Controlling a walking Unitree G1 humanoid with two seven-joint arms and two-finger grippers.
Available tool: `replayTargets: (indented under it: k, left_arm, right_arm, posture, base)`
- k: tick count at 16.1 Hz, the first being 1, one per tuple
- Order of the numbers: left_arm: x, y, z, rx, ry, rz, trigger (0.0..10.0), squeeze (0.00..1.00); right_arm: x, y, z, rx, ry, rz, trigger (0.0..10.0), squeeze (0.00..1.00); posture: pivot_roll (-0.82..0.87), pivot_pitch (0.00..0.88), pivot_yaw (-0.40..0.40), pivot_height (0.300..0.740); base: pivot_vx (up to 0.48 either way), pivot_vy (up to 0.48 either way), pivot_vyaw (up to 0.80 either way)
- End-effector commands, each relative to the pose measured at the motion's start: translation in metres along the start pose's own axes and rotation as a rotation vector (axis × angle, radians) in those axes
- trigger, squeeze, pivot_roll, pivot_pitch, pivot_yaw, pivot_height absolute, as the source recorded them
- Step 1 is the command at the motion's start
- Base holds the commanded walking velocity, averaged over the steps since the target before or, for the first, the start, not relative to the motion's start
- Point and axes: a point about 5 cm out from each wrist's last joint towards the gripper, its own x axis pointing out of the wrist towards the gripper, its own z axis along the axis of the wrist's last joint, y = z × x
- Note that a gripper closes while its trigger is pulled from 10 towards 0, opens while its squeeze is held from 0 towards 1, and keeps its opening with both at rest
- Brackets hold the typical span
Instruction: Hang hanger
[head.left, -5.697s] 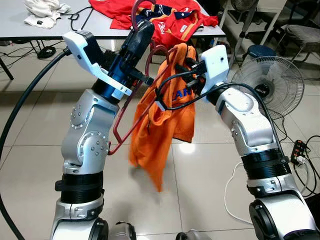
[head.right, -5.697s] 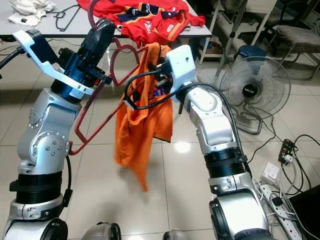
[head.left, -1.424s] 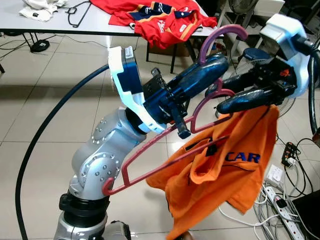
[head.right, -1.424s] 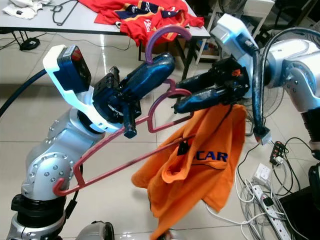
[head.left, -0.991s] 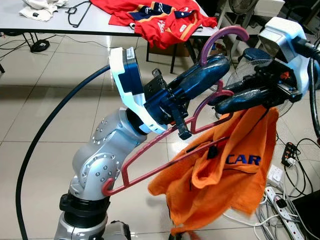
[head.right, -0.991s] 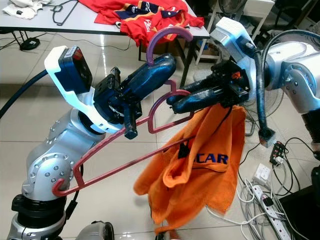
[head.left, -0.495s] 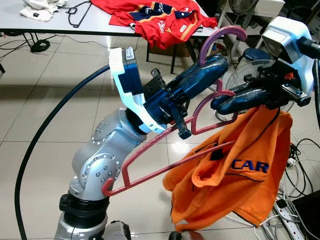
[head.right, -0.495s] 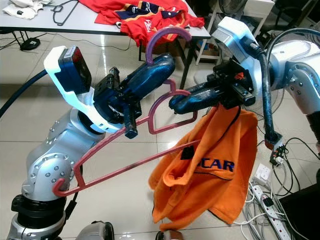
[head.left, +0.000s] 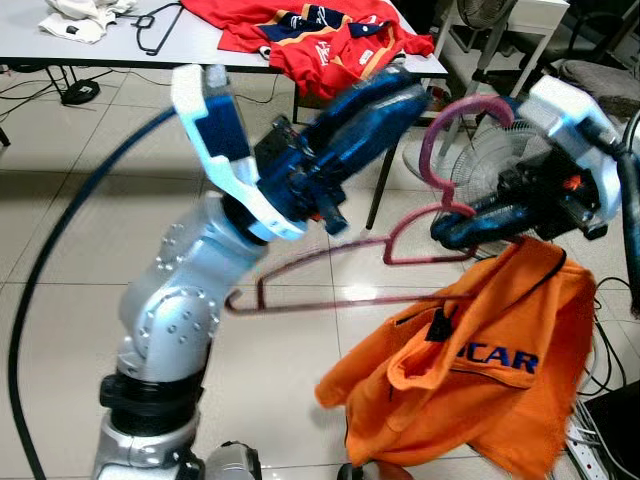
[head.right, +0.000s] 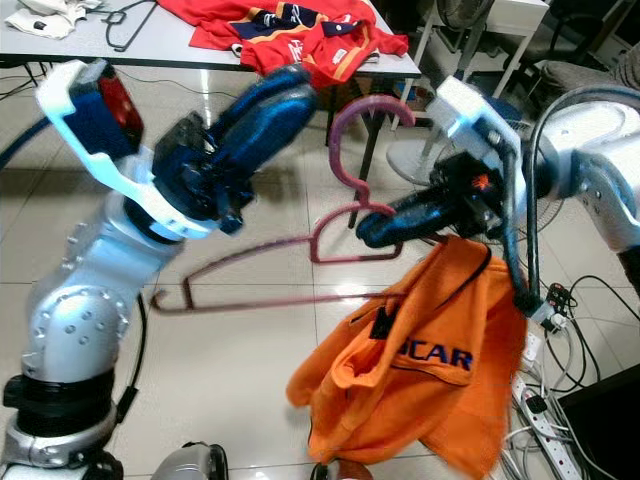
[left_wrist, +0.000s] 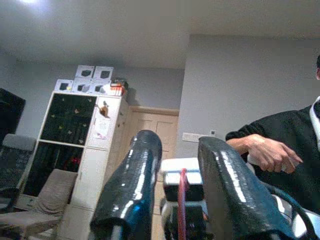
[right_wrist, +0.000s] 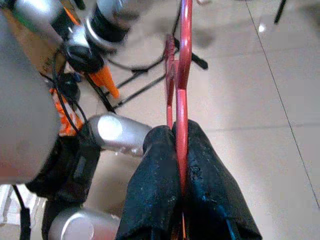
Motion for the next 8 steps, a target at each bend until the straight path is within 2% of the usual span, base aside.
replayTargets:
  k: [1,4,5,6,7,8]
  left_arm:
    - [0.003,0.0,0.002,0.008,0.0,-0.02,10.0,1.0]
    - [-0.011,0.024,0.02,0.116,0.01,0.099,10.0,1.0]
    - [-0.019,0.036,0.033,0.153,0.0,0.158,10.0,0.64]
    - [-0.026,0.044,0.042,0.196,-0.003,0.21,10.0,0.11]
    - [-0.039,0.054,0.054,0.254,0.026,0.28,10.0,0.0]
    - [-0.044,0.056,0.057,0.273,0.04,0.297,10.0,0.0]
  right_arm:
    - [-0.011,0.002,0.004,-0.039,0.008,-0.056,0.0,0.0]
    - [-0.017,-0.002,-0.012,-0.038,0.065,-0.159,0.0,0.0]
    - [-0.02,-0.003,-0.019,-0.036,0.101,-0.183,0.0,0.0]
    - [-0.022,-0.003,-0.023,-0.037,0.132,-0.202,0.0,0.0]
    - [-0.027,-0.006,-0.026,-0.042,0.157,-0.228,0.0,0.0]
    - [-0.029,-0.006,-0.027,-0.045,0.164,-0.239,0.0,0.0]
  posture:
    - [-0.12,0.074,-0.078,0.74]
    - [-0.12,0.076,-0.069,0.74]
    - [-0.12,0.08,-0.069,0.74]
    - [-0.12,0.082,-0.069,0.74]
    - [-0.12,0.082,-0.069,0.74]
    - [-0.13,0.084,-0.075,0.74]
  base:
    - [0.0,0.0,0.0]
    - [0.0,0.0,0.0]
    - [0.0,0.0,0.0]
    - [0.0,0.0,0.0]
    - [0.0,0.0,0.0]
    - [0.0,0.0,0.0]
